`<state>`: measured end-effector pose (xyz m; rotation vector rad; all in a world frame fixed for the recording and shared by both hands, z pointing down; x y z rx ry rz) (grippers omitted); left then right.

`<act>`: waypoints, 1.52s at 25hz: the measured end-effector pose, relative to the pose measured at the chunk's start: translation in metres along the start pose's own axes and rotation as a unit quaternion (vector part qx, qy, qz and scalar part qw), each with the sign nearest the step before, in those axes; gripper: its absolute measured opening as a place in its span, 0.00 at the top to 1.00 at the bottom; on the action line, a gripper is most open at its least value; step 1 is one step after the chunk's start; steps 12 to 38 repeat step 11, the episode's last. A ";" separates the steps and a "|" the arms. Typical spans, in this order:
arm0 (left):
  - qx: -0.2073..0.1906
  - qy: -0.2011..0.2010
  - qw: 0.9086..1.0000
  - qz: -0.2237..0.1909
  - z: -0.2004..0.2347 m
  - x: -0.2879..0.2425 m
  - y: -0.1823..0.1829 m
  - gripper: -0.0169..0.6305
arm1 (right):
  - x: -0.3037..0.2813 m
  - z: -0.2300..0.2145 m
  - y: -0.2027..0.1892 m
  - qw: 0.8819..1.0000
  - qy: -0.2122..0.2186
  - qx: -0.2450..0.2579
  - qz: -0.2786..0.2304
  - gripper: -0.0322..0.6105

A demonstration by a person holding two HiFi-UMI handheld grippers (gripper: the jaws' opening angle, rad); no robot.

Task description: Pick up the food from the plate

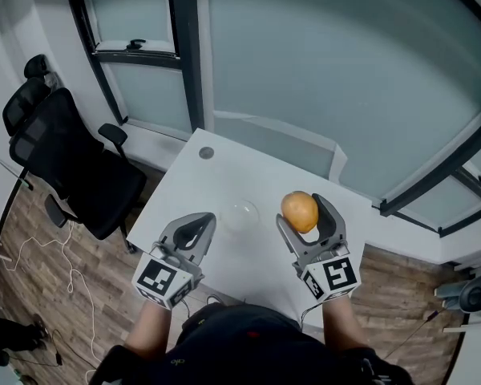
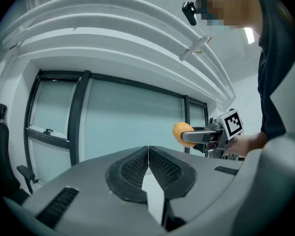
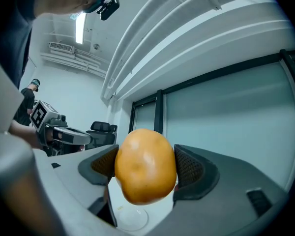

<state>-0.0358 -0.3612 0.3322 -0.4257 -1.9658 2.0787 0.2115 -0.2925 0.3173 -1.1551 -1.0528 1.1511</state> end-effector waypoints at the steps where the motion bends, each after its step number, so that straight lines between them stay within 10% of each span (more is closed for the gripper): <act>1: -0.004 -0.002 1.000 0.000 -0.001 0.000 -0.001 0.94 | 0.000 0.000 0.000 1.000 0.000 -0.001 0.000 0.37; 38: -0.014 0.006 1.000 0.006 0.004 0.011 -0.005 0.94 | -0.010 0.009 0.000 1.000 0.009 -0.002 -0.001 0.37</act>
Point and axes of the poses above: the fingertips, and each gripper's own axes: x backward along the fingers, z to its left, y out of its top, the point moved 8 cm from there along x, backward along the fingers, and after that the axes turned 7 degrees about -y, right-handed, at the moved point
